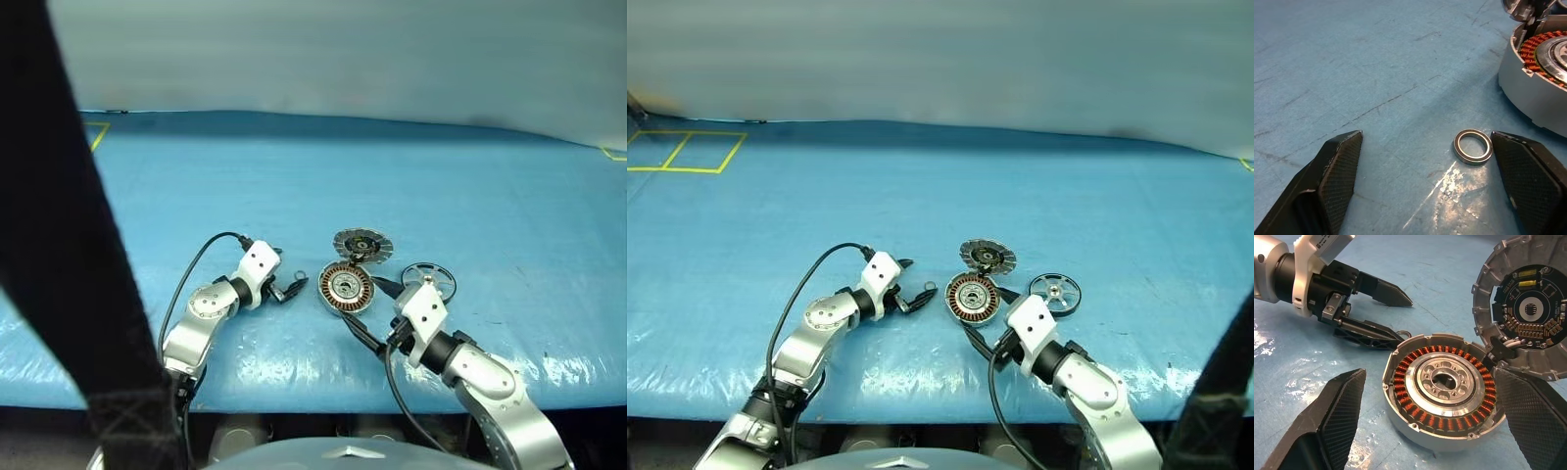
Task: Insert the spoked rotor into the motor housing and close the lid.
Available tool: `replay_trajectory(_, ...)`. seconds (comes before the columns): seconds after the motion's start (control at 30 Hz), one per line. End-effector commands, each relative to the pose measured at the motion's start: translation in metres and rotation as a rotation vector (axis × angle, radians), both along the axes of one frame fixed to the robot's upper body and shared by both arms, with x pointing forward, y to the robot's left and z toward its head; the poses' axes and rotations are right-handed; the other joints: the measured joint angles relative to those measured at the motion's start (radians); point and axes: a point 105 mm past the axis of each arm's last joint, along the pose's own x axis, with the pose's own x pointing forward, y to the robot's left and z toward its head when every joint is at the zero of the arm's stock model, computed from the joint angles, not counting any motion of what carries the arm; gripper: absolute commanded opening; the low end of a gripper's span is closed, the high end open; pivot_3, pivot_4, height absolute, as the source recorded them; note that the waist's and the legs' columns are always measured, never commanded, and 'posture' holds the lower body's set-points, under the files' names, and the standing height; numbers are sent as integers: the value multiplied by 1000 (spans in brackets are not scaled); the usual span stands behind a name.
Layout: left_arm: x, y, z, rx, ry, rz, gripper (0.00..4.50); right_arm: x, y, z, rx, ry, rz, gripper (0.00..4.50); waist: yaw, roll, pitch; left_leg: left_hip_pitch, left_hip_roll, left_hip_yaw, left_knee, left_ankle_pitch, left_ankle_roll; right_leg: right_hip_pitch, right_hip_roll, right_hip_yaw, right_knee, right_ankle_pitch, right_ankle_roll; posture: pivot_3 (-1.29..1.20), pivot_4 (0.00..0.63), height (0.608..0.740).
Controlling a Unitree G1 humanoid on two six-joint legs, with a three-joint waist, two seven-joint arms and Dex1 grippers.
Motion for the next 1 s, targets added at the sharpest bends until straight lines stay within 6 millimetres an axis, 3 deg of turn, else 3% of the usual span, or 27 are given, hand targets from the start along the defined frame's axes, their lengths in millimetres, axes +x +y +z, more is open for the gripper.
replay_trajectory(0.03, -1, -6, -4, -2, -3, -25, 4500, 2, 0, 6, 1, -28, -5, 4432, 0, 0, 0, 0, 0, 0, 0, 0, 0, 0, 0, 0, 0, 0, 0, 0, 150, 740)
replay_trajectory(0.17, 0, -14, -10, 26, -6, -42, 4500, 3, -1, 3, -19, -27, -8, 4432, 3, 0, 0, 0, 0, 0, 1, 0, 1, 0, -1, 0, 0, 0, 0, 0, 150, 740)
replay_trajectory(0.43, -7, -6, -27, 67, 51, -64, 4500, 3, -2, 2, -34, -27, -17, 4432, 1, 0, -1, 1, 0, 0, 1, 0, 1, 1, -1, 0, 0, 1, 0, 0, 150, 740)
replay_trajectory(0.53, -13, -5, -31, 72, 72, -80, 3898, 3, -2, 0, -42, -26, -20, 4500, -2, 0, -2, 1, 0, 0, 1, 0, 1, 1, -1, 0, 0, 1, 0, 0, 150, 740)
replay_trajectory(0.67, -21, -3, -38, 88, 108, -106, 2568, 3, -2, -2, -53, -20, -15, 4500, -4, 0, -3, 1, 0, 0, 1, 0, 1, 1, 0, 0, 0, 0, -1, 0, 150, 740)
replay_trajectory(1.0, -17, 11, -45, 122, 126, -63, 2568, 4, -3, -6, -91, -19, -4, 4500, -5, 2, -7, 2, 0, 0, 1, 0, 1, 1, -1, 0, 0, 0, -1, 0, 150, 740)
